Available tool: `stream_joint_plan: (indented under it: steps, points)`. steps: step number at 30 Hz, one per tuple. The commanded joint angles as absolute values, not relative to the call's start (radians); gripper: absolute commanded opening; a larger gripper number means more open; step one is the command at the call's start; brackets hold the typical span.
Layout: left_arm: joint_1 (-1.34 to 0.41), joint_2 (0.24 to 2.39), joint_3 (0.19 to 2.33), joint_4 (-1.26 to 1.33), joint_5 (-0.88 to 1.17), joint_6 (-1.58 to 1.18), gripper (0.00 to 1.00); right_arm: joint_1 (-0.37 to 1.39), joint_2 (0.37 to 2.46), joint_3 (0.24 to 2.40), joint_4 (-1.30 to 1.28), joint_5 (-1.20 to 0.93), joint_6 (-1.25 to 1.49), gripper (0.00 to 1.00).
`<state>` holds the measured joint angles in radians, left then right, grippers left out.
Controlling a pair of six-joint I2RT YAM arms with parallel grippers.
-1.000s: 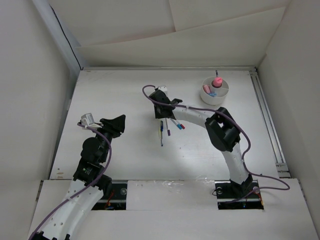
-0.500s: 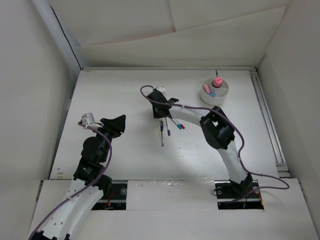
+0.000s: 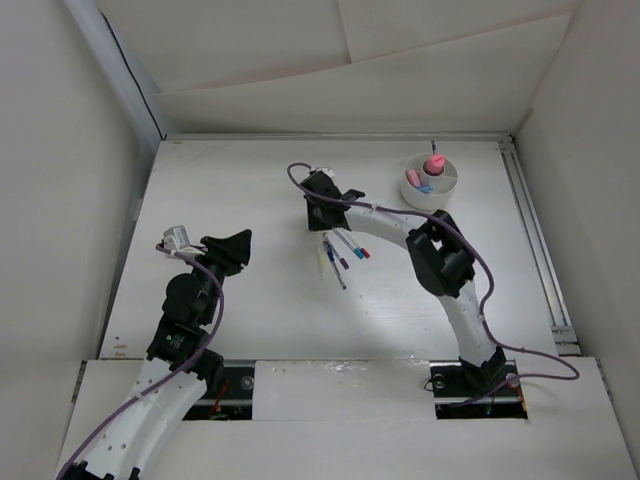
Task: Sort the stationery into containers
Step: Pick up the pen from the center of the board, then place the pen in the storage box.
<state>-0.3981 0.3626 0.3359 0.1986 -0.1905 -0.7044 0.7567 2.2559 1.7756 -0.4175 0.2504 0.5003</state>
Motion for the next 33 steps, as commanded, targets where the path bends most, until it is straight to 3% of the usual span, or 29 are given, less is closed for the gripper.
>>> stream_joint_plan:
  steps: [1,6,12,14,21,33]
  points:
    - [-0.402,0.364,0.345,0.252,-0.181,-0.692,0.4,0.665,2.082,1.787,-0.276,0.121,0.528,0.0]
    - [-0.402,0.364,0.345,0.252,-0.181,-0.692,0.4,0.507,1.875,1.737,-0.227,0.153,0.538,0.0]
    - [-0.402,0.354,0.345,0.252,-0.181,-0.692,0.4,0.246,1.776,1.718,-0.155,0.388,0.549,0.0]
    - [-0.402,0.354,0.345,0.252,-0.181,-0.692,0.4,0.166,1.808,1.729,-0.137,0.496,0.535,0.0]
    - [-0.402,0.364,0.345,0.252,-0.19,-0.683,0.4,-0.003,1.928,1.825,-0.127,0.577,0.491,0.0]
    - [-0.402,0.414,0.345,0.261,-0.199,-0.673,0.4,-0.017,2.075,1.888,-0.118,0.643,0.393,0.0]
